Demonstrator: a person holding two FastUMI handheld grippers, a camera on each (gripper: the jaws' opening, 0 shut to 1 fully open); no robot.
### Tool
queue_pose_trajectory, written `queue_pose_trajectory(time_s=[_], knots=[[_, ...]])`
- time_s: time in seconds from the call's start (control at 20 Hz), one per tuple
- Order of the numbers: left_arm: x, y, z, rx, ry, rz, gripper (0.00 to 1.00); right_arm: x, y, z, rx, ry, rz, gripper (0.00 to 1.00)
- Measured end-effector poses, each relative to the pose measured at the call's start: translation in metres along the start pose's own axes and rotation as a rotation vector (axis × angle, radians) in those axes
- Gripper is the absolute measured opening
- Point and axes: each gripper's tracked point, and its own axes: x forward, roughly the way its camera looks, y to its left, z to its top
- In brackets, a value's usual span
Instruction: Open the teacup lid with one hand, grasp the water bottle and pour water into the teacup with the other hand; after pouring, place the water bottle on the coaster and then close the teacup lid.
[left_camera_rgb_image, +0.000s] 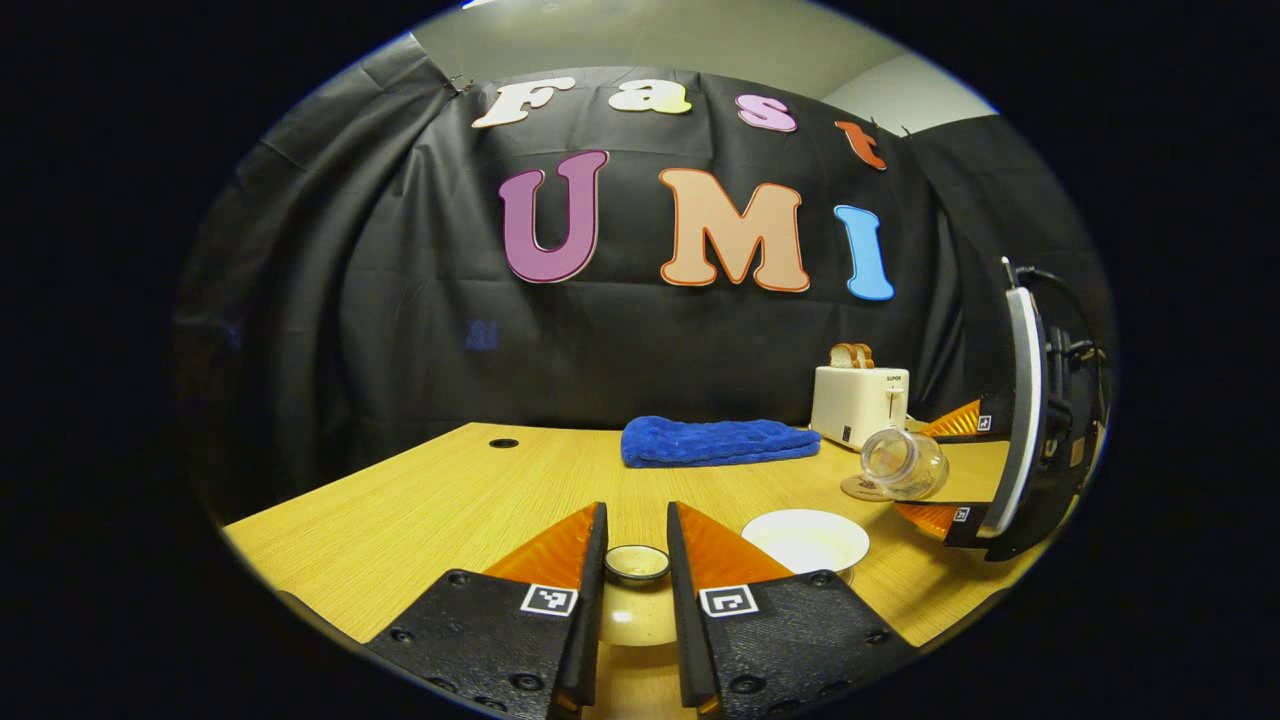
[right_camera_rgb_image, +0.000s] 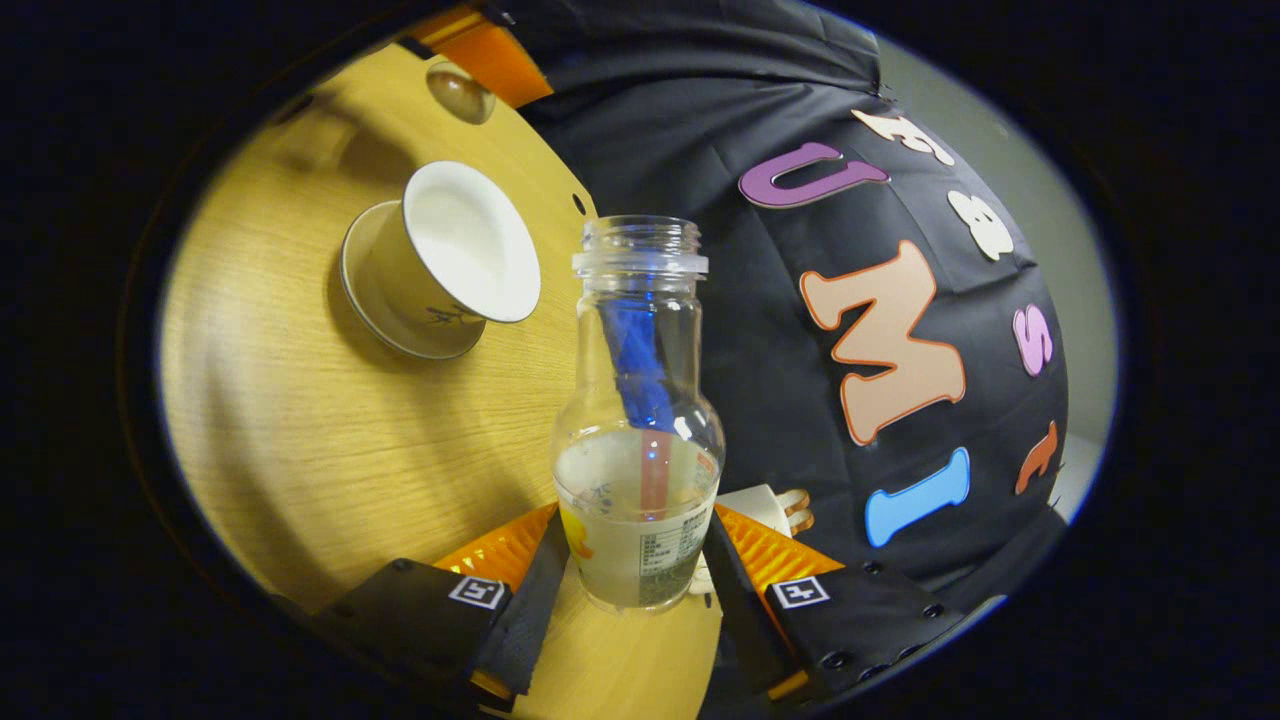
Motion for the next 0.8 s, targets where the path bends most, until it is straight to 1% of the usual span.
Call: queue_pose_trajectory(time_s=[0.05, 0.1, 0.25, 0.45, 0.8], knots=[[0.001, 0.000, 0.001, -0.001, 0.000, 0.001, 0.29, 0.004, 0.001, 0.001, -0.036, -0.003, -0.007, 0.81], [0.000, 0.001, -0.001, -0.001, 0.000, 0.001, 0.30, 0.005, 0.004, 0.001, -0.062, -0.001, -0.005, 0.81], [0.000, 0.000, 0.000, 0.000, 0.000, -0.002, 0.30, 0.009, 0.009, -0.002, -0.099, 0.010, 0.006, 0.81], [0.000, 0.001, -0.001, 0.001, 0.001, -0.003, 0.30, 0.011, -0.004, 0.002, -0.194, 0.006, -0.045, 0.82], [0.000, -0.001, -0.001, 0.000, 0.002, -0.007, 0.29, 0.012, -0.010, 0.005, -0.309, -0.007, -0.074, 0.81]])
